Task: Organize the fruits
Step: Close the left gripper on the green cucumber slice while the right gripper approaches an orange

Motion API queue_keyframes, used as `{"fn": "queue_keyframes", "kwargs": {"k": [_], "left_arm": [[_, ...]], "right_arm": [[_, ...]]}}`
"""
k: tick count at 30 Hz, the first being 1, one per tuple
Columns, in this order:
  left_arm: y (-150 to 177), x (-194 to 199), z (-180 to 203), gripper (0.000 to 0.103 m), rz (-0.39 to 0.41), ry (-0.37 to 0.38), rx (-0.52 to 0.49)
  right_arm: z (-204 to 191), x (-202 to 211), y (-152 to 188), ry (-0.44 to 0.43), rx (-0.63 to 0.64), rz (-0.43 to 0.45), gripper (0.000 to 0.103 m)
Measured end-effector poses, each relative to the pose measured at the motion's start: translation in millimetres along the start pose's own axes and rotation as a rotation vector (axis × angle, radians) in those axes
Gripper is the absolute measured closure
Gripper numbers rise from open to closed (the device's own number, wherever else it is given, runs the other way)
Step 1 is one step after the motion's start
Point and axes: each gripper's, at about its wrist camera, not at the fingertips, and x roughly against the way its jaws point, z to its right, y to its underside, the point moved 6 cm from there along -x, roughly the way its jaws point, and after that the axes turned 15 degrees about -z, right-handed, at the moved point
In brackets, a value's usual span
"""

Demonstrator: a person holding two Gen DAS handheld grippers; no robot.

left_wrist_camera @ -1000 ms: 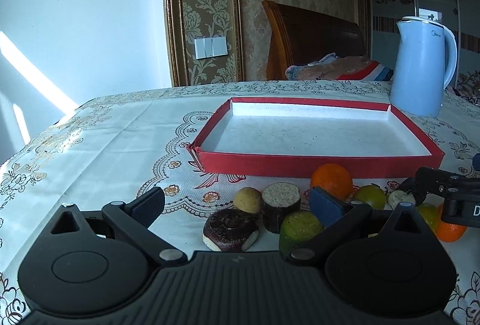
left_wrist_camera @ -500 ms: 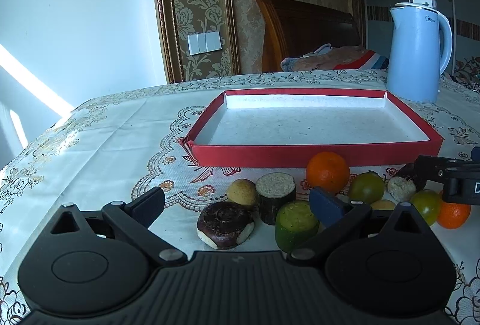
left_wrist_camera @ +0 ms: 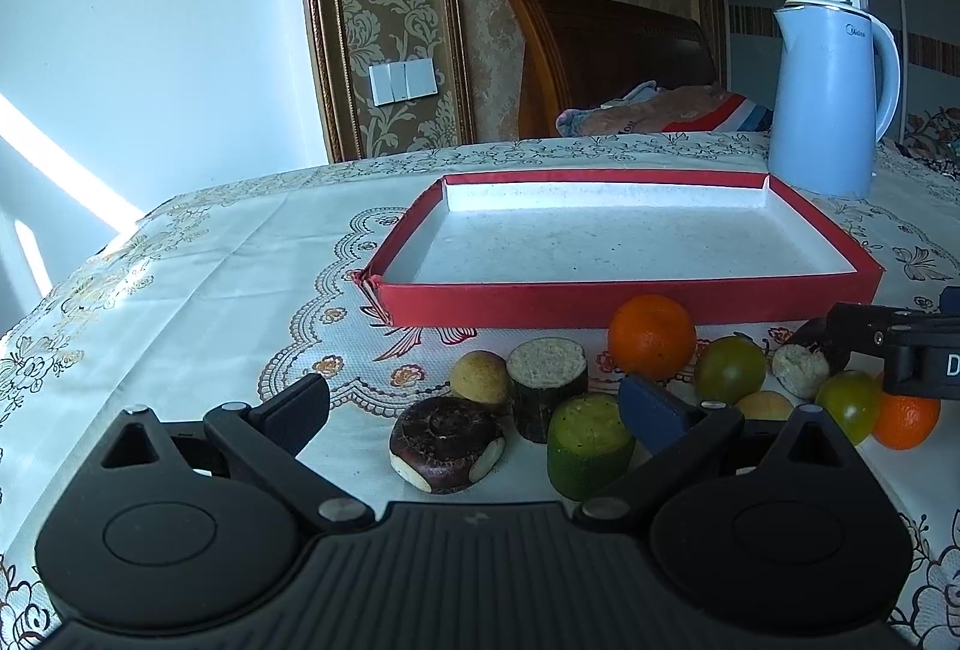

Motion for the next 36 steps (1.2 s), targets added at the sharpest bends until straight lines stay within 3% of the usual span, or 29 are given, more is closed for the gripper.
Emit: {"fn": "queue_keyframes", "kwargs": {"k": [10, 15, 20, 22, 23, 24, 28, 31, 34, 36], "left_arm": [[1.2, 1.6, -2.9, 0.000, -0.002, 0.027, 0.010], [5.4, 4.9, 14.1, 0.000, 0.013, 0.028, -0.090], [6.2, 2.1, 21.0, 0.002, -0.001, 0.010, -0.125], [6.8, 3.9, 22.2, 0.017, -0.002, 0.008, -0.122], [7.7, 2.7, 25.1, 0.033, -0.022, 0.036, -0.133], [8.7, -0.1, 27.4, 0.041, -0.046, 0.047, -0.143], [9.1, -1.8, 33.9, 0.042, -0.041, 0.017, -0.183], [9.3, -1.7, 34.1, 0.048, -0.041, 0.015, -0.187], [10.8, 0.4, 34.5, 0.072, -0.050, 0.078, -0.182], [11.2, -0.2, 33.8, 0.071, -0.050, 0.091, -0.173]], "right_arm": [[22.3, 9.1, -0.7, -0.030, -0.038, -0.041, 0.000], [43.4, 29.3, 5.2, -0.025, -0.012, -0.027, 0.000], [59.7, 35.7, 9.0, -0.017, -0.013, -0.016, 0.000], [61.4, 32.9, 11.2, -0.016, -0.012, -0.030, 0.000], [61.6, 31.4, 12.0, -0.019, -0.011, -0.035, 0.000], [61.2, 30.4, 12.4, -0.022, -0.009, -0.038, 0.000], [57.7, 28.9, 14.2, -0.029, 0.010, -0.039, 0.000], [55.3, 30.2, 14.7, -0.023, 0.030, -0.033, 0.000], [53.3, 30.4, 15.7, -0.037, 0.042, -0.042, 0.000], [51.5, 31.9, 17.4, -0.039, 0.057, -0.042, 0.000]]}}
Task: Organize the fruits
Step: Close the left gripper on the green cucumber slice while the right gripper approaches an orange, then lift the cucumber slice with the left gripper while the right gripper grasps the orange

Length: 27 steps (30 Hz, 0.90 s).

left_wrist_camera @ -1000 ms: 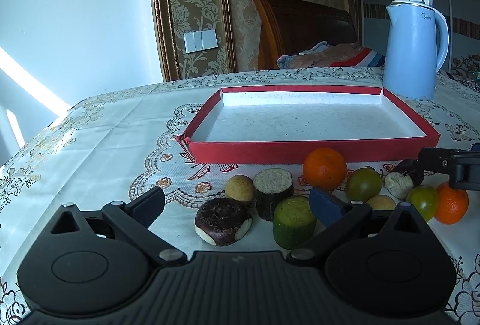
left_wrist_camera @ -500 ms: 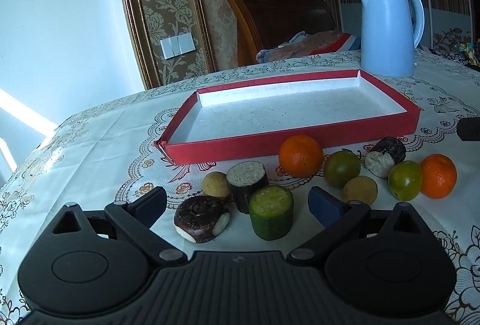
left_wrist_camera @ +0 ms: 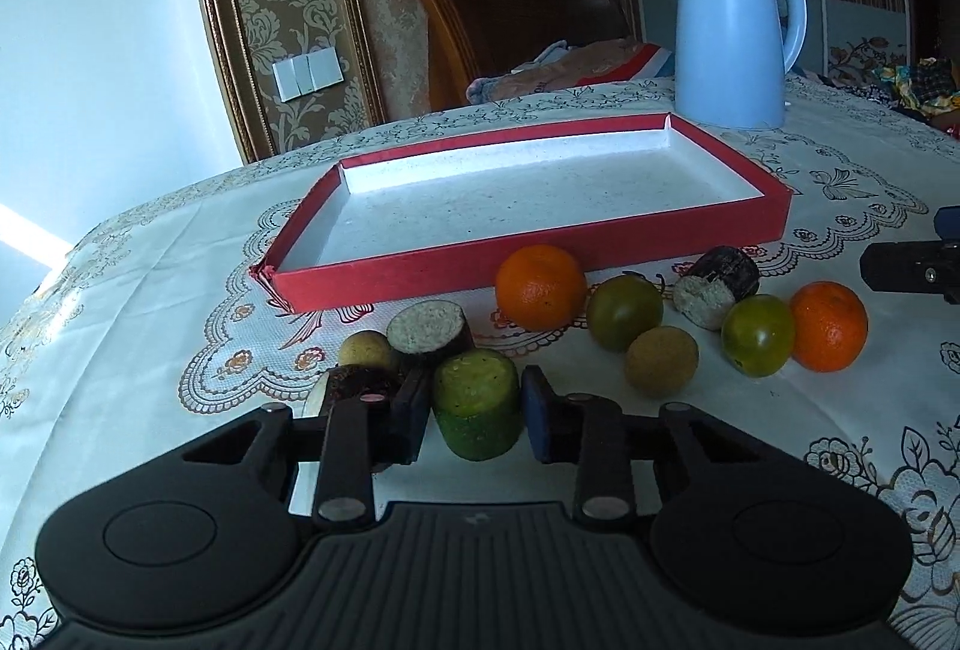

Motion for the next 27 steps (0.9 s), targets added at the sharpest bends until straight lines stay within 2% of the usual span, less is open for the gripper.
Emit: {"fn": "queue_keyframes", "kwargs": {"k": [3, 6, 10, 17, 26, 27], "left_arm": [[0.3, 0.2, -1.3, 0.071, 0.003, 0.010, 0.008], [0.3, 0.6, -0.5, 0.071, 0.009, 0.010, 0.010], [0.7, 2.8, -2.3, 0.071, 0.021, 0.020, 0.018], [0.0, 13.5, 1.3, 0.071, 0.081, 0.045, 0.002], [-1.0, 12.2, -5.3, 0.071, 0.078, 0.061, 0.039], [-0.6, 12.4, -4.4, 0.071, 0.079, 0.060, 0.034]], "right_arm": [[-2.3, 2.2, 2.1, 0.007, 0.022, 0.004, 0.000], [-6.3, 4.2, 4.9, -0.009, 0.055, -0.001, 0.007], [-13.8, 5.9, 8.6, -0.029, 0.096, -0.011, 0.008], [-33.4, 0.5, 7.9, -0.047, 0.165, -0.037, 0.014], [-50.5, -18.0, 8.4, -0.041, 0.251, -0.106, 0.039], [-51.0, -21.4, 8.9, -0.050, 0.253, -0.116, 0.045]]}}
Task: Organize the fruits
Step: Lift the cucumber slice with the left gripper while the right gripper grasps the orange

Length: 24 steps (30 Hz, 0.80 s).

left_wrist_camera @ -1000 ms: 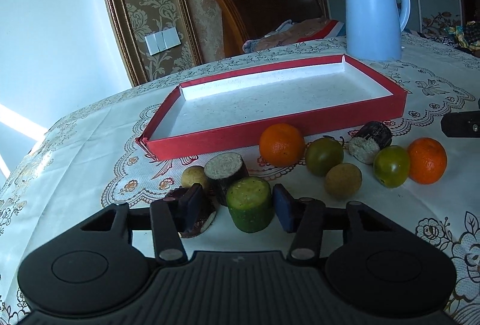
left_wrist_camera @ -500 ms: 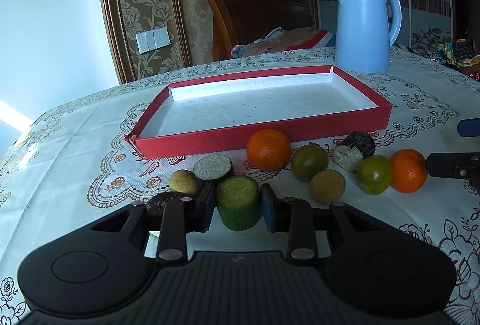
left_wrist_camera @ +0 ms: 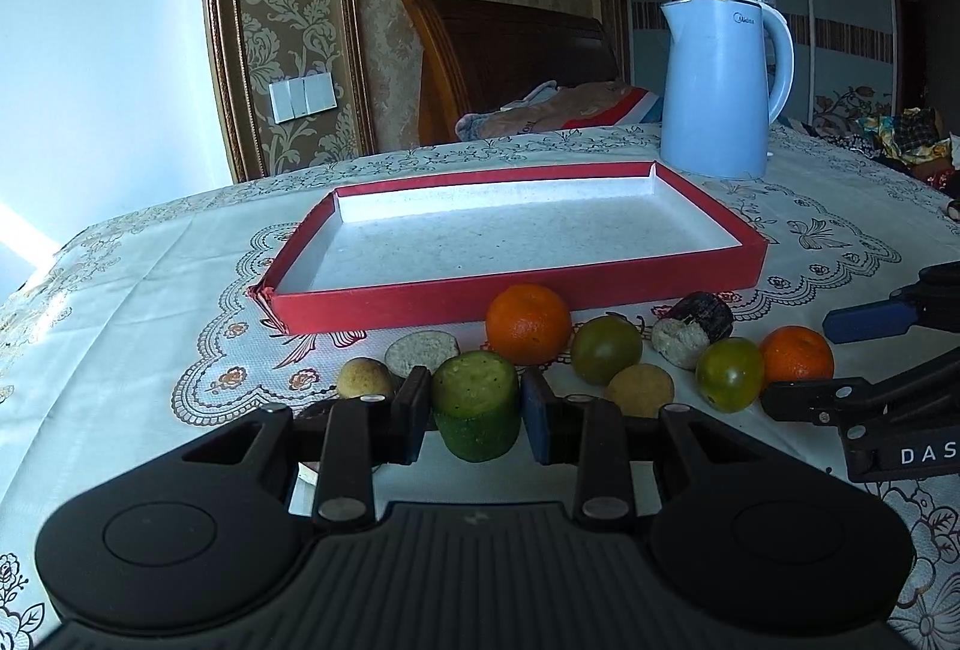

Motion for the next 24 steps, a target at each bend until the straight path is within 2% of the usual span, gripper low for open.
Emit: {"fn": "queue_keyframes", "kwargs": {"k": [1, 3, 4, 9, 14, 20, 24], "left_arm": [[0.1, 0.0, 0.7, 0.071, 0.000, 0.000, -0.004], [0.6, 0.2, 2.5, 0.071, 0.002, 0.002, -0.013], [0.7, 0.3, 2.8, 0.071, 0.002, 0.003, -0.015], [1.2, -0.9, 2.5, 0.071, -0.005, 0.002, -0.013], [-1.8, 1.4, 0.7, 0.071, -0.009, 0.019, 0.000], [-19.4, 9.8, 0.1, 0.071, 0.020, 0.006, 0.026], [-37.2, 7.6, 5.7, 0.071, 0.037, -0.014, 0.007]], "right_arm": [[-0.3, -3.4, -0.2, -0.009, 0.002, -0.013, 0.052], [0.9, -6.8, -1.3, -0.036, -0.005, -0.025, 0.057], [0.9, -7.2, -2.0, -0.046, -0.005, -0.022, 0.062], [-3.0, -7.5, -1.8, -0.045, 0.019, -0.011, 0.062], [1.0, -0.2, -3.1, -0.043, -0.013, 0.005, 0.063], [6.4, 21.0, -26.8, -0.023, -0.078, 0.112, 0.063], [9.4, 20.5, -47.3, -0.019, -0.114, 0.140, 0.063]]}}
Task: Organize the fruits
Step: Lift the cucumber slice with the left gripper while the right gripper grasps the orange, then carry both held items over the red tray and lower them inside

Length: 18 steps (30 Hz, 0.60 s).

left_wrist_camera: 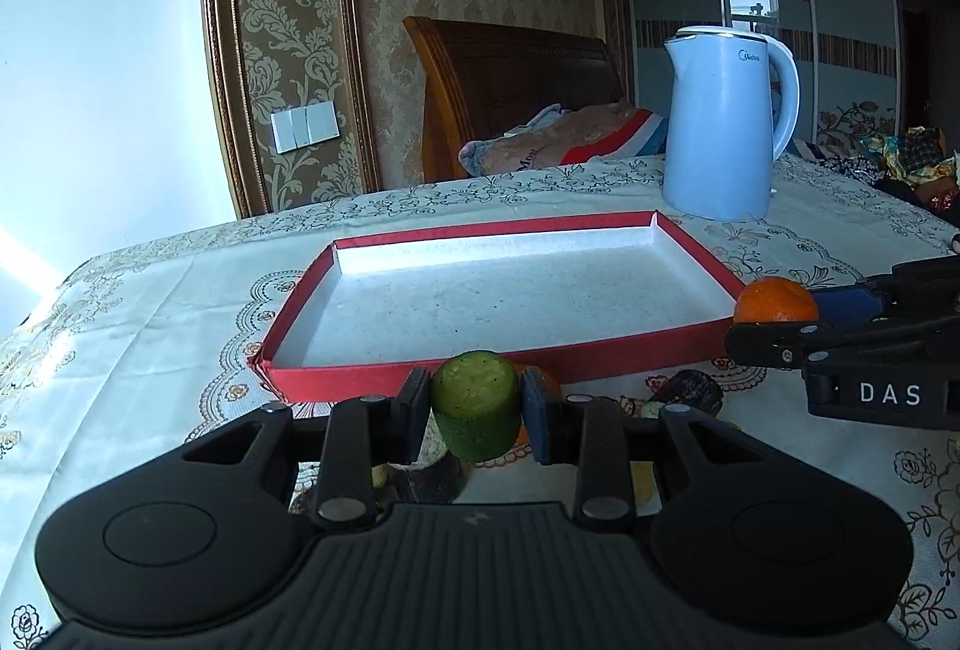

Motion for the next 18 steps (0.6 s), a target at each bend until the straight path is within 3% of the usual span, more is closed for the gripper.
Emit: {"fn": "queue_keyframes", "kwargs": {"k": [18], "left_arm": [[-57.2, -69.7, -19.6, 0.071, -0.091, -0.035, 0.083]], "right_arm": [[8.4, -69.6, -55.2, 0.097, -0.053, -0.031, 0.063]]}}
